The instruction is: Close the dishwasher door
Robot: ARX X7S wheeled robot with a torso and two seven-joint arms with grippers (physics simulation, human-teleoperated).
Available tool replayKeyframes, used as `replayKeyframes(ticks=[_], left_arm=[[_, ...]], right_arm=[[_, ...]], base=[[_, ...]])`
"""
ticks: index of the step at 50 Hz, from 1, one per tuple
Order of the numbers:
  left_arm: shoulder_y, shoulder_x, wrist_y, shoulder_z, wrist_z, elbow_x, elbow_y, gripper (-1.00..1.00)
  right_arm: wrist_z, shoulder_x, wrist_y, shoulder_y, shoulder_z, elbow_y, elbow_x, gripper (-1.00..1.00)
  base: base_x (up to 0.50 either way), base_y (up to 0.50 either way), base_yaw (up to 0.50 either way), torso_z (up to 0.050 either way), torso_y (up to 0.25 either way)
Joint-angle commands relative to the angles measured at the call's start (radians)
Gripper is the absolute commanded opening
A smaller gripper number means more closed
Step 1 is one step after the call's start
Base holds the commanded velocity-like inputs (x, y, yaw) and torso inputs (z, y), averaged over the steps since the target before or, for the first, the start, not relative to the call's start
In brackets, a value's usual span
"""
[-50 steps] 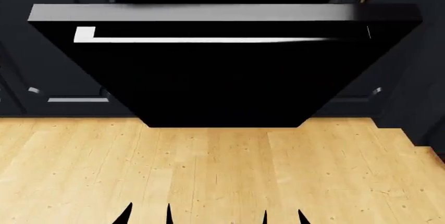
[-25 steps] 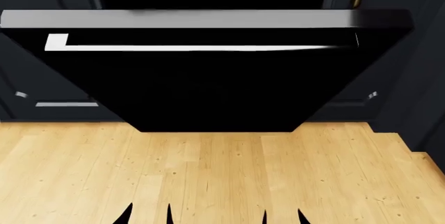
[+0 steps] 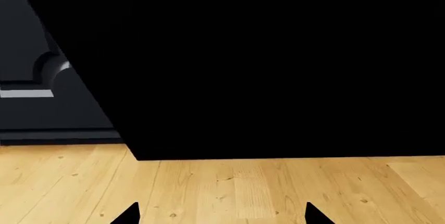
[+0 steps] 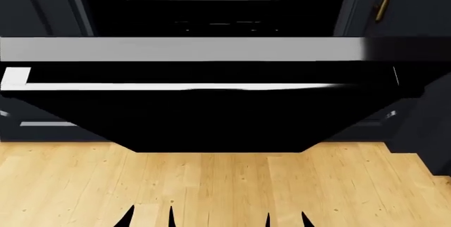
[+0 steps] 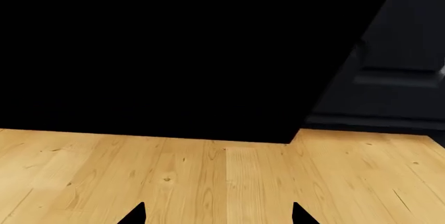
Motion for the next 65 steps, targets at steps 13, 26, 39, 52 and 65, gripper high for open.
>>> replayKeyframes(ticks=[13, 26, 39, 52, 65], left_arm=[[0.0, 0.0, 0.0, 0.0, 0.0, 0.0, 0.0, 1.0], [0.0, 0.0, 0.0, 0.0, 0.0, 0.0, 0.0, 1.0], [0.0, 0.0, 0.0, 0.0, 0.0, 0.0, 0.0, 1.0], [-0.001, 0.0, -0.004, -0.001, 0.001, -0.001, 0.0, 1.0], [-0.002, -0.001, 0.018, 0.015, -0.037, 0.021, 0.001, 1.0]], right_arm=[[0.0, 0.0, 0.002, 0.001, 0.0, 0.0, 0.0, 1.0], [0.002, 0.0, 0.003, -0.001, -0.001, -0.002, 0.0, 1.0], [0.005, 0.001, -0.003, -0.001, -0.006, -0.002, 0.0, 1.0], [0.001, 0.001, -0.009, 0.0, -0.004, 0.0, 0.001, 1.0], [0.003, 0.0, 0.009, 0.007, -0.003, -0.003, 0.006, 1.0]], base=[[0.29, 0.0, 0.0, 0.0, 0.0], [0.3, 0.0, 0.0, 0.0, 0.0], [0.27, 0.0, 0.0, 0.0, 0.0], [0.0, 0.0, 0.0, 0.0, 0.0], [0.0, 0.0, 0.0, 0.0, 0.0]])
